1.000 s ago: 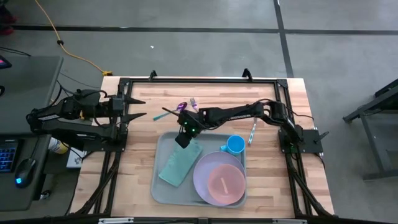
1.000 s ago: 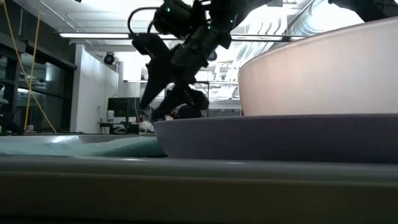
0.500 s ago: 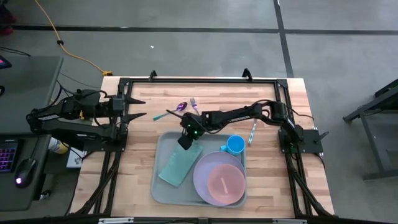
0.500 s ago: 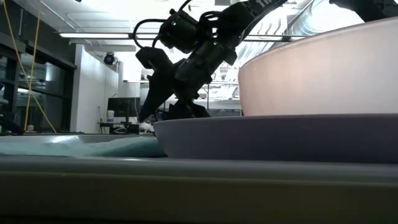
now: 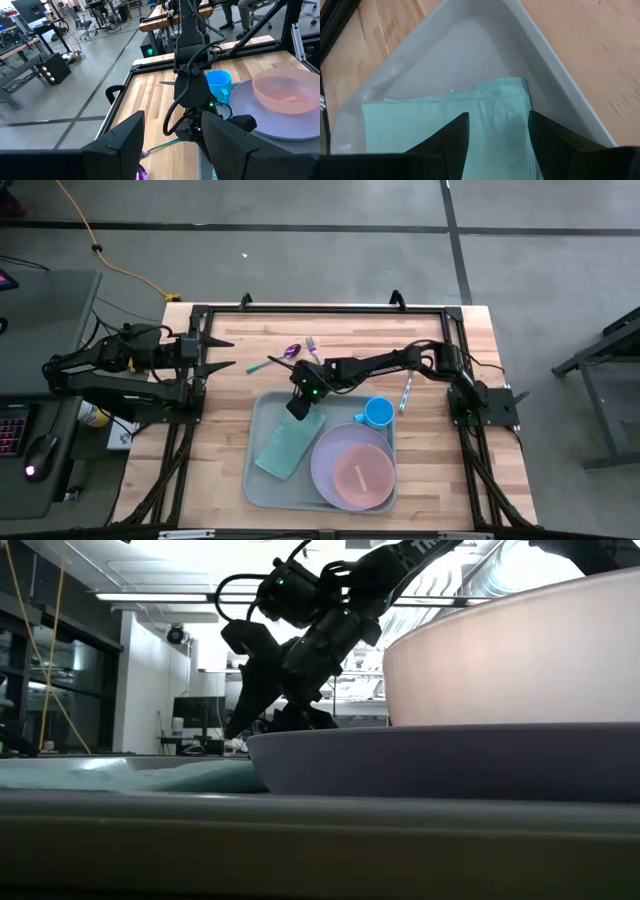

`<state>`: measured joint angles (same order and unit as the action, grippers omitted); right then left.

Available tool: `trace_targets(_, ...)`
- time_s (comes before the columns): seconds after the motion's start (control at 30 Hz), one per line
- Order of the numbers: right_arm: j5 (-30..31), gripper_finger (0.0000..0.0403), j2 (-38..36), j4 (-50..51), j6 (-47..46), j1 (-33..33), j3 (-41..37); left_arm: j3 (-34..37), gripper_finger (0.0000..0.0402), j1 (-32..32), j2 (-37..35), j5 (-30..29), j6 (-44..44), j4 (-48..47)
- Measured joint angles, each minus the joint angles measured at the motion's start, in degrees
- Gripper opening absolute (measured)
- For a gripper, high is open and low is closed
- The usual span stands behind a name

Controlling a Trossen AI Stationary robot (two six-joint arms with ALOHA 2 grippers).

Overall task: Set up tray
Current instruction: Put the blue napkin on the serving tray to the left of the purple plate

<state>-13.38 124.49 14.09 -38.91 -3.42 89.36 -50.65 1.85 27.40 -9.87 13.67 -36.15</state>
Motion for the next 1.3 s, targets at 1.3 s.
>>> trace_targets(1.3, -1.17, 0.0026, 3.42, -2.97, -1.77, 0.22, 0.04, 0.0, 0.0227, 0.0, 0.0, -0.02, -0.02, 0.01)
